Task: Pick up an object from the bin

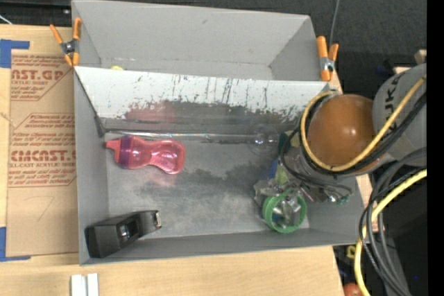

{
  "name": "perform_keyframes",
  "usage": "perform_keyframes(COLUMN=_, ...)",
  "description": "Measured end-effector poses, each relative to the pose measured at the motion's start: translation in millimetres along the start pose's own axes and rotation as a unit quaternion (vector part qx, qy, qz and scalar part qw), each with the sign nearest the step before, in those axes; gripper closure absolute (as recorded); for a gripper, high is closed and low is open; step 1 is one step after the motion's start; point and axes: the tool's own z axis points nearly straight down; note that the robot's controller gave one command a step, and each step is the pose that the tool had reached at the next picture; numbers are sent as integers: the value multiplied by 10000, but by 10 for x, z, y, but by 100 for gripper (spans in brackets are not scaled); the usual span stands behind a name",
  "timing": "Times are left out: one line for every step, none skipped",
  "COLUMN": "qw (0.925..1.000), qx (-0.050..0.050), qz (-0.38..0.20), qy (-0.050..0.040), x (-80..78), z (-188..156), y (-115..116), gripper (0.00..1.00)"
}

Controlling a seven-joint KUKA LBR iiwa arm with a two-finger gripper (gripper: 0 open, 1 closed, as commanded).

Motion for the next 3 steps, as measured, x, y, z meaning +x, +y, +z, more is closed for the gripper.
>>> perform_keyframes(qw=10000, qx=0, qz=0, qy=-1, x=-1, z=0, y=0, gripper=100)
perform_keyframes(qw=10000, qx=-15, qz=-6, qy=-17, x=-90, z=-686, y=-34, gripper=100)
perform_keyframes(qw=10000, qx=-58, qz=-9, qy=34, x=-18, z=-313, y=106, gripper=100)
